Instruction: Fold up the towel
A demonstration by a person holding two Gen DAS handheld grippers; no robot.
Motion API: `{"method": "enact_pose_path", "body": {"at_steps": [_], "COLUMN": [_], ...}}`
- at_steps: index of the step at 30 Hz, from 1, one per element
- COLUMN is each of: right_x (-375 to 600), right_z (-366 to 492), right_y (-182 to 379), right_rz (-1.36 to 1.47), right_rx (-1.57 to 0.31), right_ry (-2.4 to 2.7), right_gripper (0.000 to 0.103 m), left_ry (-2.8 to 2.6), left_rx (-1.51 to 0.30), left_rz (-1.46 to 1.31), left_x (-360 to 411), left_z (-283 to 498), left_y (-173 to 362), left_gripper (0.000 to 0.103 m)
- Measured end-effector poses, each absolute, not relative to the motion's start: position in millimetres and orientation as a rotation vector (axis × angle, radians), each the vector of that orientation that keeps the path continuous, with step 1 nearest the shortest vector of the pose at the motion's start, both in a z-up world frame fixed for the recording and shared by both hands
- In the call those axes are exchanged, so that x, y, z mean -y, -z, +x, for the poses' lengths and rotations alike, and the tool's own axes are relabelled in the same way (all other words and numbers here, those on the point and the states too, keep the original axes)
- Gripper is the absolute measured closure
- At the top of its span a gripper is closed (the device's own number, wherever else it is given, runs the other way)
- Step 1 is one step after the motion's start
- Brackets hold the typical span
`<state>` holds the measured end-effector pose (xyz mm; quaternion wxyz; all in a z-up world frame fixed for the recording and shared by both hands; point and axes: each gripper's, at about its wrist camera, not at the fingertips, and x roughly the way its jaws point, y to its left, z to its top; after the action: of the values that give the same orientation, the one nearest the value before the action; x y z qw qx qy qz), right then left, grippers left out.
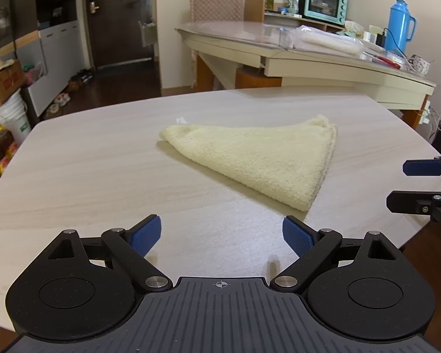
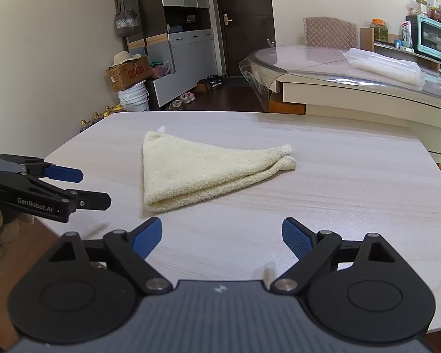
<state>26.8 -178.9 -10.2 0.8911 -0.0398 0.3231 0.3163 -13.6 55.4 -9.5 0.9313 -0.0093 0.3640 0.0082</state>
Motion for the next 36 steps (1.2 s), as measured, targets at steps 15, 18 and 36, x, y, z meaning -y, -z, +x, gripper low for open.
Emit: {"method": "enact_pose_path", "body": {"at_steps": [15, 18, 36], "right_x": [177.4, 171.5, 148.5], "right_z": [104.4, 132.5, 155.6], "right_y": [-1.1, 6.1, 1.0], "right_rz": [0.016, 0.039, -0.006], "right_rx": [-0.637, -0.663, -0.566], "right_ry": [-0.626, -0.618, -0.592], "right_gripper": [0.026, 0.038, 0.093], "left_ry": [-0.04, -0.037, -0.096], "left_rx": [-0.708, -0.702, -0.681], "left_rz": [-0.051, -0.061, -0.099], "left_x": [-71.1, -74.5, -110.3], "left_z": [0.1, 7.2, 17.7], "left_y": [2.9, 1.7, 1.9], "left_gripper": [0.01, 0.01, 0.01]}}
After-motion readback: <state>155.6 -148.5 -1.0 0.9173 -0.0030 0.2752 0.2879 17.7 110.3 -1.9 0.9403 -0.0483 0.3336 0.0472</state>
